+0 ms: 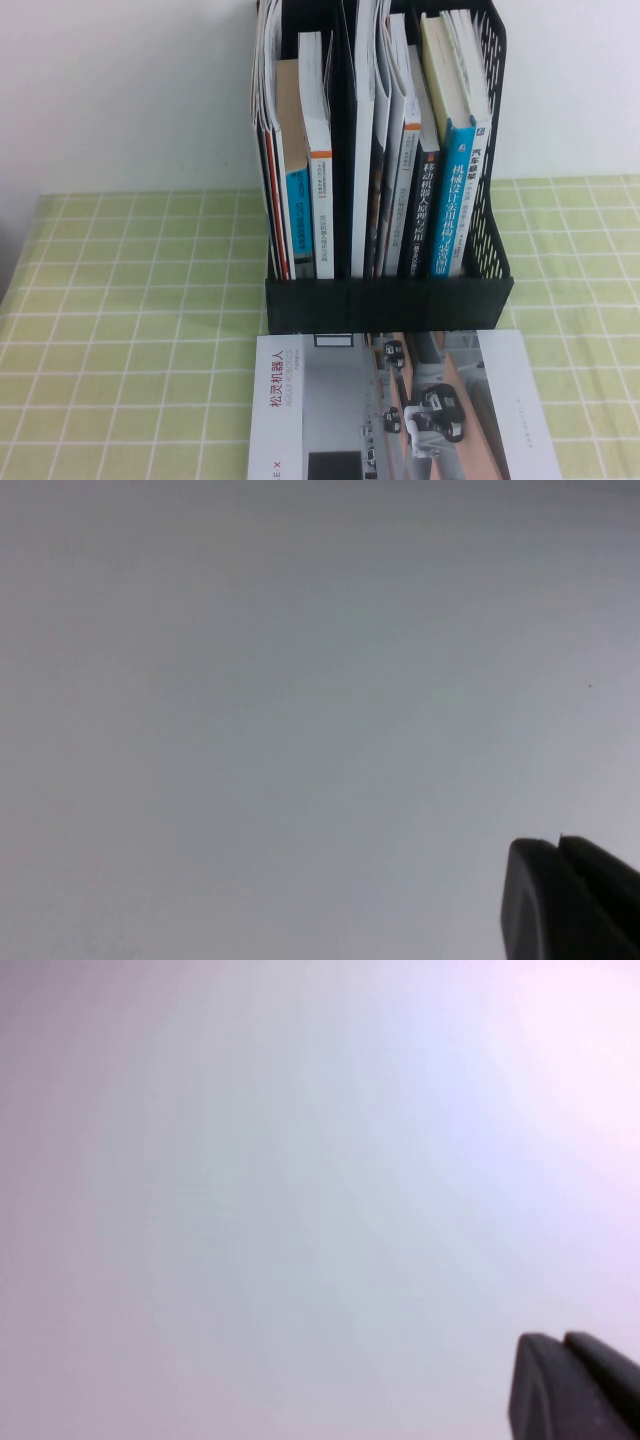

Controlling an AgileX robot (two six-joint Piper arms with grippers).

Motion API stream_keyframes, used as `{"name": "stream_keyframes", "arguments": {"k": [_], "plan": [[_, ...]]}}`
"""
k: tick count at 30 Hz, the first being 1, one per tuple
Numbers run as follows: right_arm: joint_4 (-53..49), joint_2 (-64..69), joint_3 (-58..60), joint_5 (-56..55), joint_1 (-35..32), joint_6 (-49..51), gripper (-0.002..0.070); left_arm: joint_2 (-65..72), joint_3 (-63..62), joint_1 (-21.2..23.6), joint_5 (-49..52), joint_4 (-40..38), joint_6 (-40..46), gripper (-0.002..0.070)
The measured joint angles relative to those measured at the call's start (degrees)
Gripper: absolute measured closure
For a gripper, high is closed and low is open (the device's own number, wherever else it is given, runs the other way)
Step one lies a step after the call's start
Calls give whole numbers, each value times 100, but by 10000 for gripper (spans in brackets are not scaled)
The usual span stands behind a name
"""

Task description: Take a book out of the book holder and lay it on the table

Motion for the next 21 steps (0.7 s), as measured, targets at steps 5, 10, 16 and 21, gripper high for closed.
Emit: {"name": "stream_keyframes", "arguments": {"k": [5,10,16,21], "plan": [[-1522,0,-1406,856,0,439,678,39,-1568,0,2460,-13,-310,678],[-3478,374,-2800,2435,0,2040,678,1004,-3187,0,5058,10,-296,678],[-4427,1211,-3172,4485,0,3041,678,2366,-3709,-119,6076,-12,168,678],[-4513,1482,-2995,5385,0,2001,678,2953,-3709,-288,6223,-479,99,678]]}}
